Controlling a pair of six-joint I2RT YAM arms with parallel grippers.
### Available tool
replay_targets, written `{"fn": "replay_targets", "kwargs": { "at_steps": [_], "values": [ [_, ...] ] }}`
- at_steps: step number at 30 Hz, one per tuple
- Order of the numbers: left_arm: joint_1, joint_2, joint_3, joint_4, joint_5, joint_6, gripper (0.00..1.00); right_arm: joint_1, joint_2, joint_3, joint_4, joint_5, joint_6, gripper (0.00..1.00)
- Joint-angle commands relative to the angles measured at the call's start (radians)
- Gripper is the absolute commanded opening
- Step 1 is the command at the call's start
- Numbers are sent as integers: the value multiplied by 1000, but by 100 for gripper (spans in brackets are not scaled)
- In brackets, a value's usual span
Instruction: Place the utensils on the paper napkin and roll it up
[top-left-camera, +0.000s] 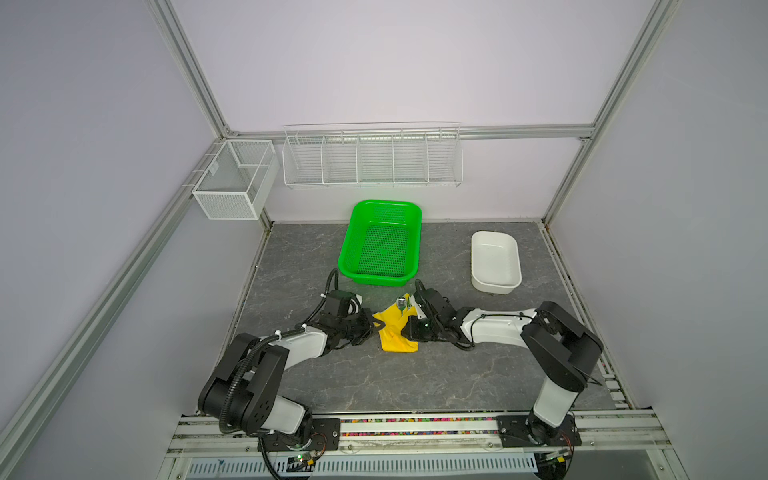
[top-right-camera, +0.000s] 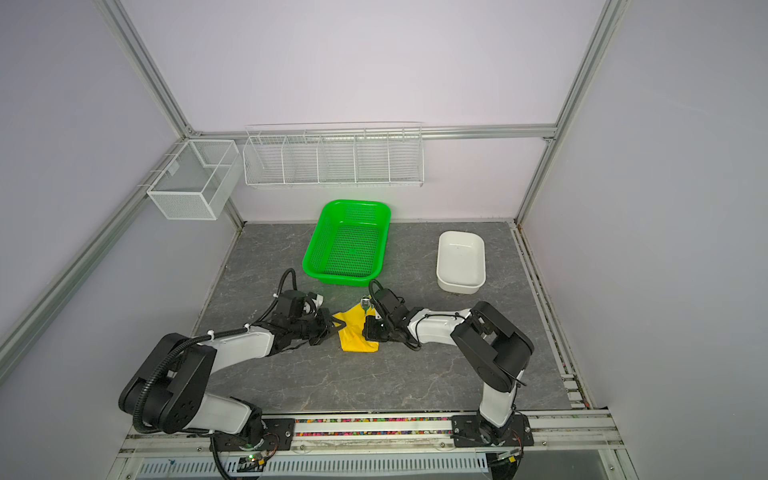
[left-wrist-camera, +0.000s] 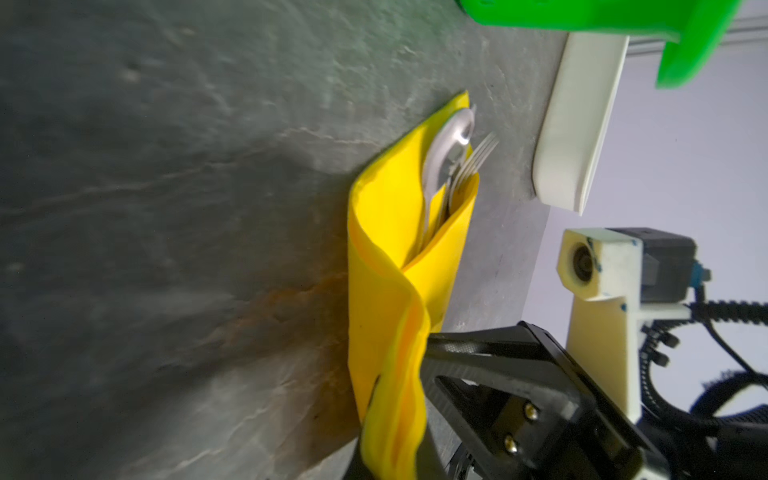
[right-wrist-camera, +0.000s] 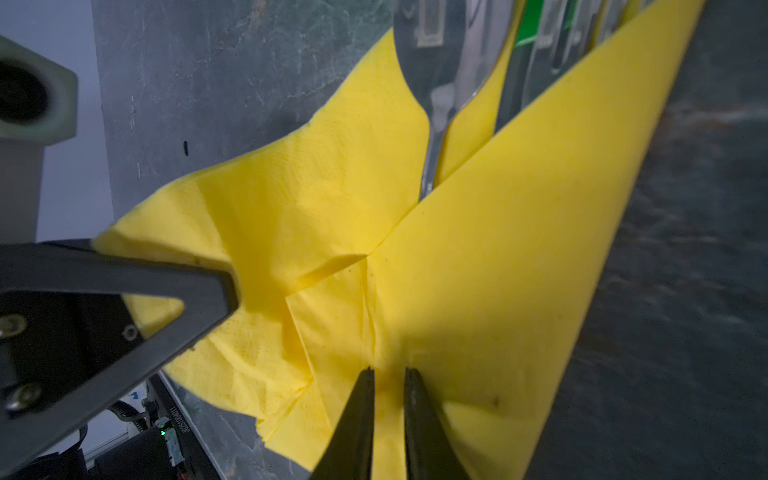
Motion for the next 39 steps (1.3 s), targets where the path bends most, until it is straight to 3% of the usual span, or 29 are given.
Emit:
{"fn": "replay_targets", "kwargs": {
  "at_steps": [1, 20, 39],
  "values": [
    [-22, -7, 35, -11, 15, 16, 3, 7, 13, -16, -38, 25, 13, 18],
    [-95, 76, 181, -136, 0, -23, 4, 7, 11, -16, -13, 22, 10, 18],
    [-102, 88, 194, -179, -58, -37, 3, 21, -63, -103, 57, -42, 7, 17]
  ]
}}
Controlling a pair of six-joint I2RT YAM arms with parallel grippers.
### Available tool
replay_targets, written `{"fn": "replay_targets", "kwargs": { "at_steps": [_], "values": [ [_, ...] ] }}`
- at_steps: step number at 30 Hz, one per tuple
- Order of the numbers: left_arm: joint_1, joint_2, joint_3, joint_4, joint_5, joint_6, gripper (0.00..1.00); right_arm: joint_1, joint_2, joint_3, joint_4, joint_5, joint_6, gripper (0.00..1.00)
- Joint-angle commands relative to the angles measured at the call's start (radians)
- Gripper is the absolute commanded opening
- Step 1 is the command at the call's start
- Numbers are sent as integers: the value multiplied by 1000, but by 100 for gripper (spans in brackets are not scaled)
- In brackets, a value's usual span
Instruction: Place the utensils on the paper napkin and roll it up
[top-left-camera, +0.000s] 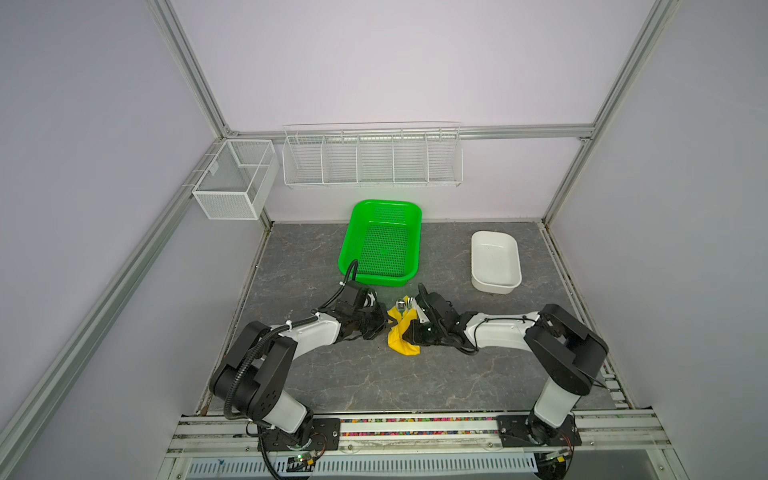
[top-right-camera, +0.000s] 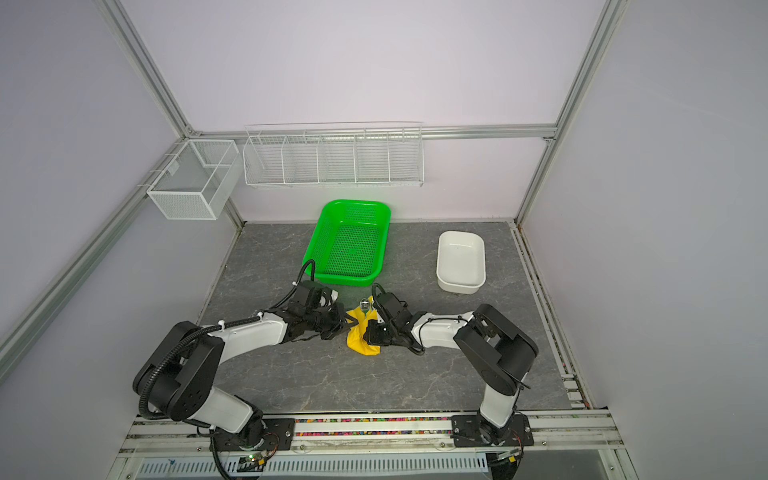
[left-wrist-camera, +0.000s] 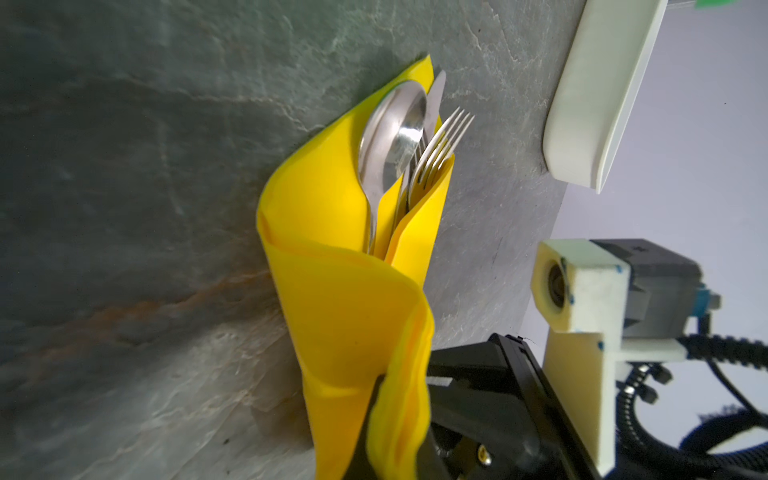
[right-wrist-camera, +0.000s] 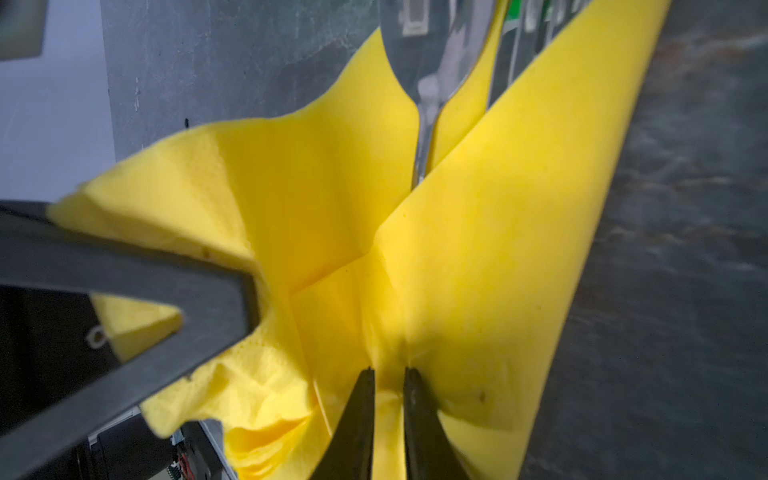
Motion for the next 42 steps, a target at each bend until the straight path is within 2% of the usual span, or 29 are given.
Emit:
{"fn": "replay_targets", "kwargs": {
  "at_steps": [1, 11, 22, 30, 42],
  "values": [
    [-4, 9, 32, -20, -18, -13, 3, 12, -35, -34, 6, -18, 5, 18],
    [-7, 5, 39, -22, -13, -13, 3, 15, -45, -32, -31, -11, -20, 17],
    [-50, 12, 76, -63, -30, 11, 3, 16, 3, -60, 27, -6, 10, 17],
    [-96, 56, 127, -86, -30, 46, 3, 16, -7, -66, 32, -2, 12, 17],
    [-99, 133, 125, -44, -17, 29, 1, 7, -82, -68, 19, 7, 10, 21]
  ]
}}
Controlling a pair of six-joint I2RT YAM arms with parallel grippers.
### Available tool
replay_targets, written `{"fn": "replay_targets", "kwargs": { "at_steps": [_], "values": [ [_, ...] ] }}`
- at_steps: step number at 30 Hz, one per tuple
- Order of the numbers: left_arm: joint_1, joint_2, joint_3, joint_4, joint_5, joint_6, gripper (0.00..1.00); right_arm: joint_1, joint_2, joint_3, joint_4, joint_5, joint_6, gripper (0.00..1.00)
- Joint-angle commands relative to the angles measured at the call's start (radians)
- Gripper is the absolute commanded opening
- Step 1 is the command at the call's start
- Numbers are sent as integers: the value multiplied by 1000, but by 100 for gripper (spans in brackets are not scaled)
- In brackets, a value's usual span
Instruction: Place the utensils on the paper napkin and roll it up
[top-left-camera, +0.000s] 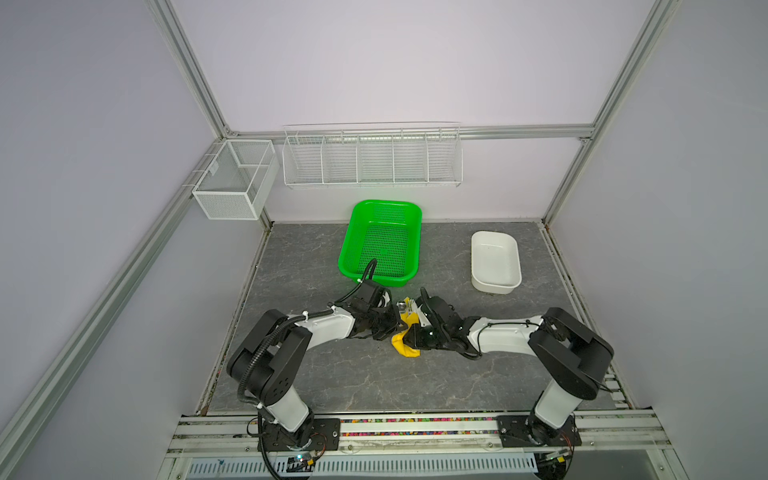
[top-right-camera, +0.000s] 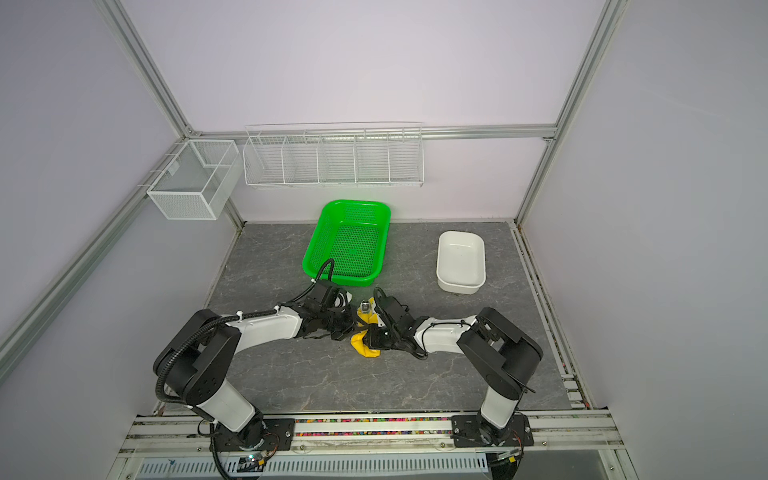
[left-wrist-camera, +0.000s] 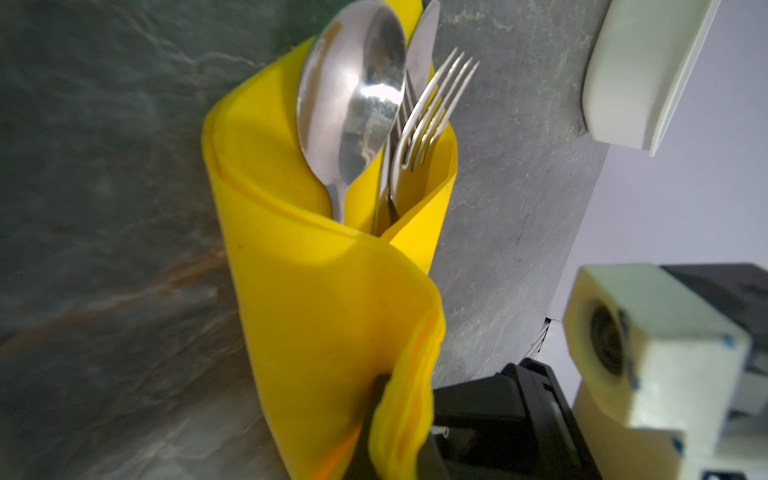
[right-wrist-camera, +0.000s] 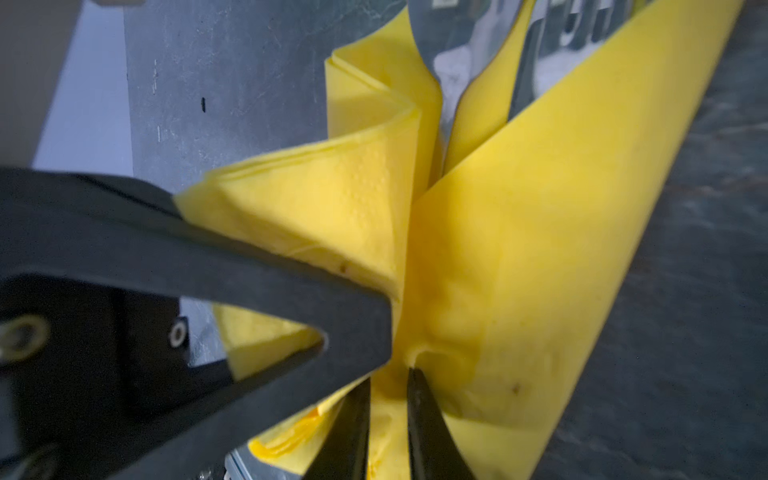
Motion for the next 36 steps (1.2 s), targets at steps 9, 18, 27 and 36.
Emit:
{"fn": "replay_targets", "kwargs": {
  "at_steps": [9, 18, 27, 36],
  "values": [
    [-3, 38, 14, 47, 10, -11, 1, -10, -140, -79, -73, 90, 23, 21],
    [-7, 6, 23, 41, 14, -16, 1, -15, -52, -75, 2, 29, 35, 17],
    [-44, -13, 47, 30, 23, -19, 2, -16, -33, -92, -10, 51, 43, 17],
    [-58, 34, 54, 66, 37, -44, 2, -16, -34, -107, 14, 53, 51, 17]
  ]
}}
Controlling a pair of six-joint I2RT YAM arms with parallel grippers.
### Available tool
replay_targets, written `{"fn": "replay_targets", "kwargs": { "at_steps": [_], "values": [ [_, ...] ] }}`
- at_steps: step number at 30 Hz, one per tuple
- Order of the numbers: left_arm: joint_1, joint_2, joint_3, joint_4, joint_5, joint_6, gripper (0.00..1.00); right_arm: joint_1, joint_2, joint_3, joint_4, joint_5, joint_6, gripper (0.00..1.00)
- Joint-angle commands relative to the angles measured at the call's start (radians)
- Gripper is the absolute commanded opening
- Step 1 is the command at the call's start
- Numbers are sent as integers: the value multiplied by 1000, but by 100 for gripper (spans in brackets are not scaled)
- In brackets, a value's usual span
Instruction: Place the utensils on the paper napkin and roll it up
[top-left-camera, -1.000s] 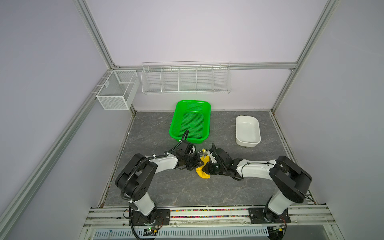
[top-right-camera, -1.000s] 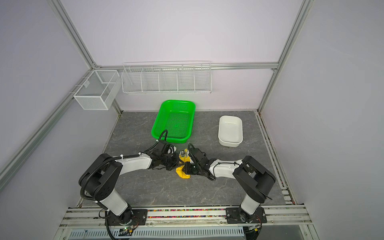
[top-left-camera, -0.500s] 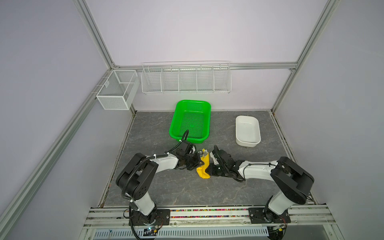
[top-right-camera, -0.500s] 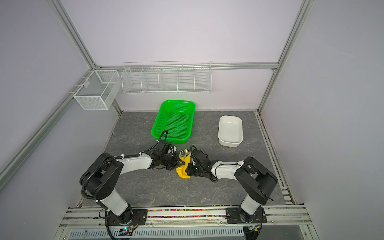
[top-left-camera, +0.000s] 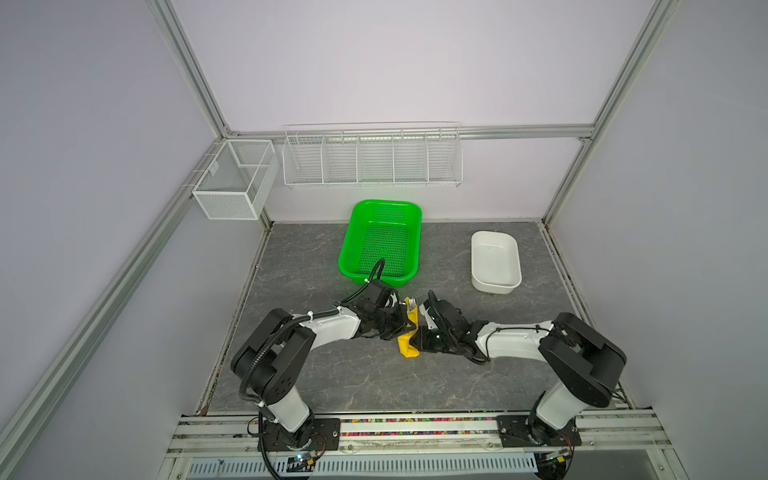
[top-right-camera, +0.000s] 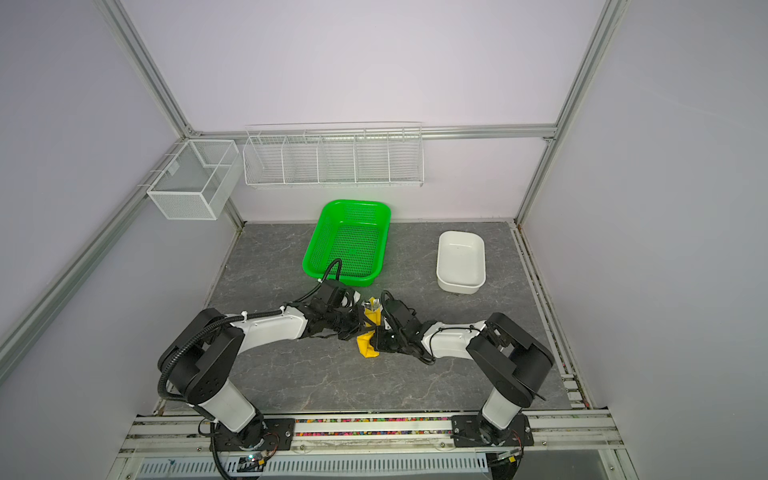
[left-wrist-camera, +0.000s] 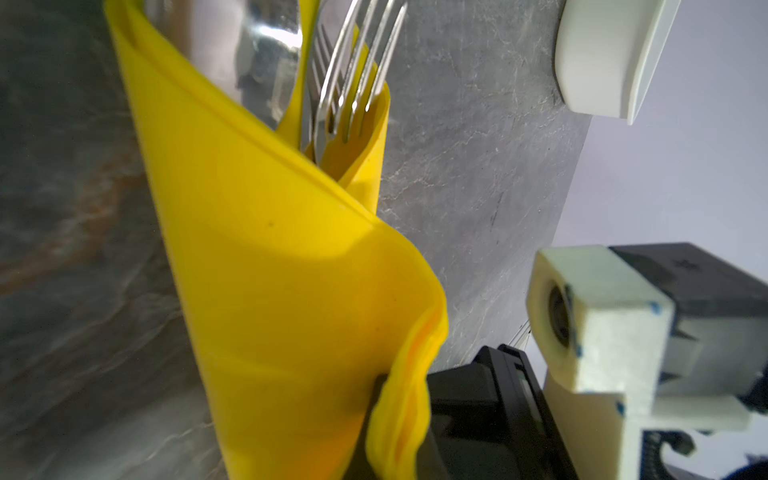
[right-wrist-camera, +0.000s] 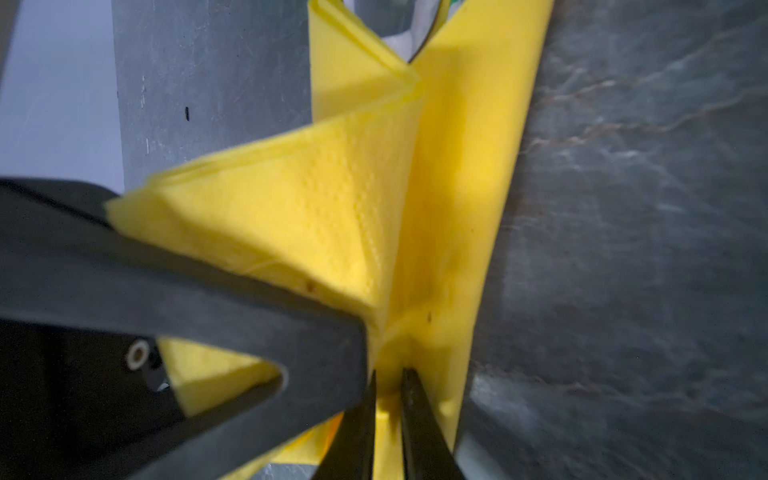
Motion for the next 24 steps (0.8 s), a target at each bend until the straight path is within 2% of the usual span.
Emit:
{"fn": "replay_targets", "kwargs": {
  "at_steps": [1, 9, 17, 24],
  "values": [
    [-6, 30, 27, 35, 21, -24, 2, -4, 24, -24, -7, 14, 24, 17],
    [-9, 81, 26, 45, 15, -36, 3, -5, -10, -18, 3, 13, 34, 22],
    [-9, 104, 42, 48, 7, -40, 5, -14, -137, -50, -105, 102, 66, 27],
    [-9, 110, 44, 60, 21, -42, 9, -50, -222, -81, -92, 101, 116, 34]
  ]
}}
